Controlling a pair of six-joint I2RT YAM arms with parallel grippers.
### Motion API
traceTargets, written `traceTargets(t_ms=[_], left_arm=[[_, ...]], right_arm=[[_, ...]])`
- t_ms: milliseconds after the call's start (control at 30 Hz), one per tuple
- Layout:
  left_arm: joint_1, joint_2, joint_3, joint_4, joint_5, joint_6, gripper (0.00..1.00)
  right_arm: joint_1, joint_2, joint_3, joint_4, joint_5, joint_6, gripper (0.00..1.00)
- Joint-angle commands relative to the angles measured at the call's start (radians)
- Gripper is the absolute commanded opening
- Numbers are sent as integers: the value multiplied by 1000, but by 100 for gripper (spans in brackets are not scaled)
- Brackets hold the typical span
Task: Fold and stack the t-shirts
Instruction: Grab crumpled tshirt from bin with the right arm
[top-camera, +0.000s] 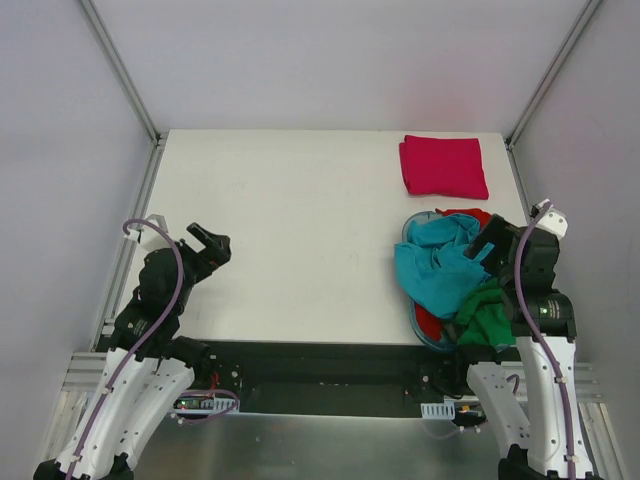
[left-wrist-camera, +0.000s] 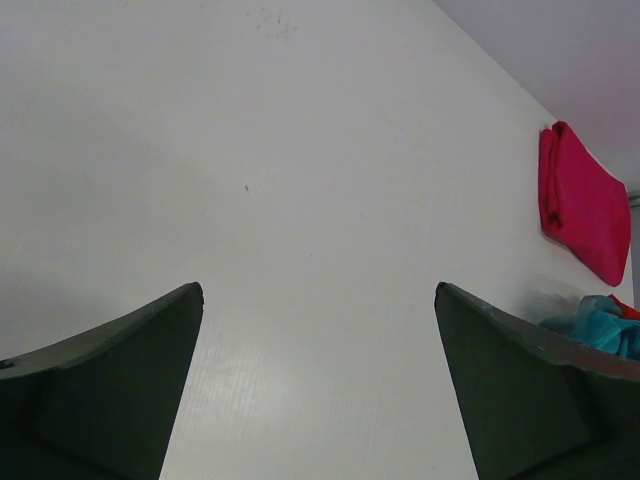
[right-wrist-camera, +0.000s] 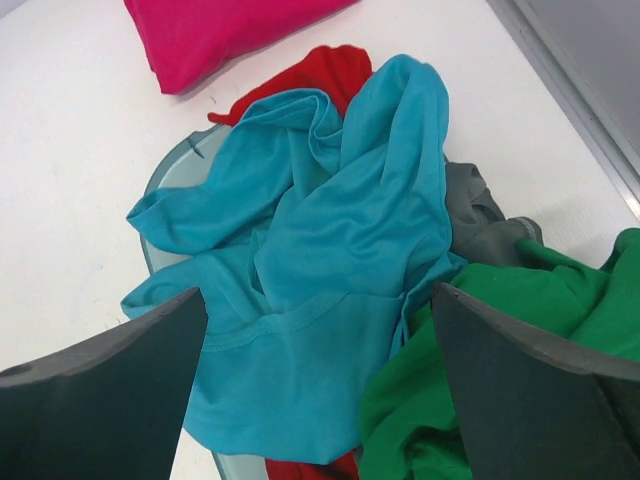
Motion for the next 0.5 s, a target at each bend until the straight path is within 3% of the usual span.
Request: traceTargets(t_ms=[0, 233, 333, 467], left_arm=[[4, 11, 6, 10, 20, 12, 99], [4, 19, -5, 10, 18, 5, 99], [4, 31, -6, 12, 21, 6, 99], [4, 39, -5, 12, 32, 6, 99]], right_arm=[[6, 25, 42, -98, -13, 50, 96], [4, 11, 22, -361, 220, 237, 96], [3, -18, -18, -408, 308, 303, 96], [4, 9, -85, -358, 294, 311, 96]])
